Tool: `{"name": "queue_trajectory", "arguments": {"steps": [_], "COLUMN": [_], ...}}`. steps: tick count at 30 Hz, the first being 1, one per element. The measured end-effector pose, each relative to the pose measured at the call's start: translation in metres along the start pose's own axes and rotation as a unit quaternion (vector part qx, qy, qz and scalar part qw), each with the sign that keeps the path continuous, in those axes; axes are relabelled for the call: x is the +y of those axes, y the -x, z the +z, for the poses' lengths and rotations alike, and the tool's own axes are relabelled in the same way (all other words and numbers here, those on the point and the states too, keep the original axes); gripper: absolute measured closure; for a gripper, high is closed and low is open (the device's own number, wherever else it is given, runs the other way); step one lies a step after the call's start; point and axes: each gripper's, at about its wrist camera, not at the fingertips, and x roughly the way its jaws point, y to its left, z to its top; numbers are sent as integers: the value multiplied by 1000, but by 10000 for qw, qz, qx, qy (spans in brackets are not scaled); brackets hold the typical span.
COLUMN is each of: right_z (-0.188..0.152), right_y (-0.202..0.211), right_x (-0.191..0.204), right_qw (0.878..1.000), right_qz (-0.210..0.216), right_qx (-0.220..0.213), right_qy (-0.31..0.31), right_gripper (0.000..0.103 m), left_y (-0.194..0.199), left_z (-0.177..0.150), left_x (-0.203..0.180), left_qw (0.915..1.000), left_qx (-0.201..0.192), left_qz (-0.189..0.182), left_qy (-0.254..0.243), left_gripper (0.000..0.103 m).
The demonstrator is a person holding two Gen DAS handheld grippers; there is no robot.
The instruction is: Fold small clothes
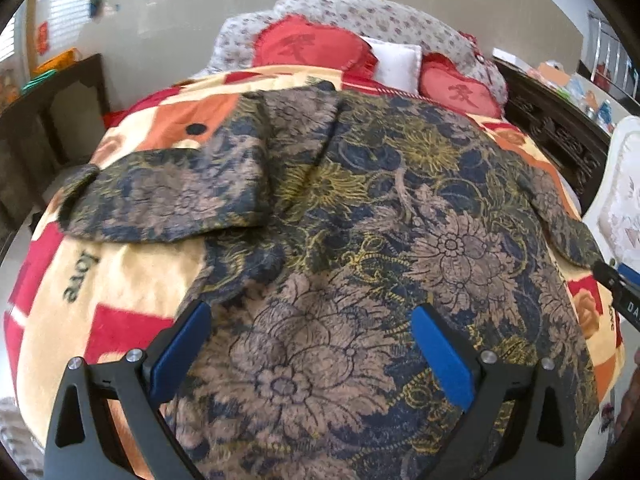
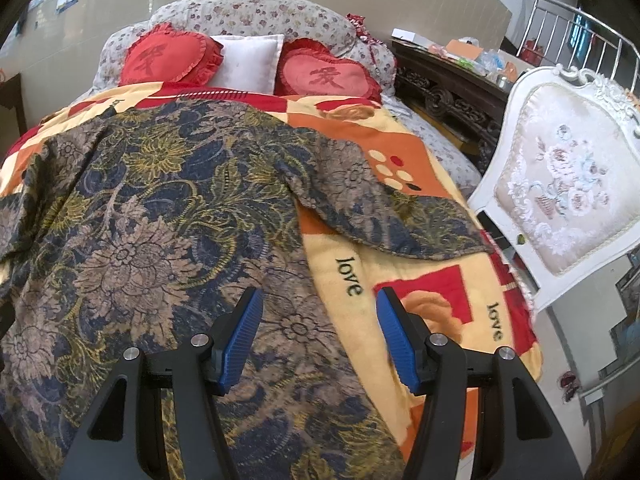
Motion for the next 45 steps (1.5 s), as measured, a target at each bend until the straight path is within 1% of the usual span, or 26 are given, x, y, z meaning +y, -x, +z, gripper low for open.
{"name": "queue_trajectory", "arguments": {"steps": [2,4,5,7,8,9,11,13,14,17,19,25,28,32,37,39,41,43,44,45], "right_z": [4,8,9,10,10,11,8,2,-2,-5,-7,-5,-1,0,-3,-3,-4,-4,-4,-4], "right_y": [-11,-23,-30,-49,-58,-64,-79,-95,-102,-104,-106,-110,-114,-114,-115,-115,-115,-115,-115,-115], "right_x": [8,18,24,40,47,54,66,72,72,69,70,70,71,71,69,71,74,73,72,72], "right_qw": [9990,9964,9948,9878,9844,9830,9812,9804,9804,9804,9810,9819,9815,9812,9793,9804,9813,9811,9808,9808], "right_qz": [440,834,995,1497,1678,1735,1774,1800,1807,1848,1816,1762,1777,1791,1921,1863,1798,1817,1840,1844], "right_qx": [32,-8,-25,17,5,2,-7,120,194,139,137,277,356,336,286,254,228,226,226,221], "right_qy": [89,169,234,426,524,595,755,790,756,674,665,643,623,629,566,598,642,624,605,601], "right_gripper": [25,25,25,25,25,25,25,25,25,22,17,7,4,3,0,0,0,0,0,0], "left_y": [-12,-29,-38,-55,-63,-71,-81,-80,-80,-82,-82,-81,-82,-82,-82,-80,-77,-65,-54,-39], "left_z": [5,10,12,15,14,13,6,2,1,0,-1,-1,-1,-1,-1,0,3,9,14,21], "left_x": [0,1,3,8,10,11,14,14,13,16,17,14,13,14,14,14,15,19,24,32], "left_qw": [9999,9994,9992,9988,9984,9979,9976,9983,9983,9986,9986,9986,9986,9985,9985,9986,9986,9985,9984,9981], "left_qx": [24,182,269,400,477,537,582,425,414,397,368,344,348,347,343,341,391,413,308,89], "left_qz": [103,218,223,253,311,368,364,393,412,347,370,413,409,411,415,410,356,300,364,458], "left_qy": [-136,-193,-168,-102,-66,-44,2,-24,-39,49,56,27,33,34,31,28,-23,-201,-305,-393], "left_gripper": [1,1,1,1,1,1,0,0,0,0,0,0,0,0,0,0,1,2,2,2]}}
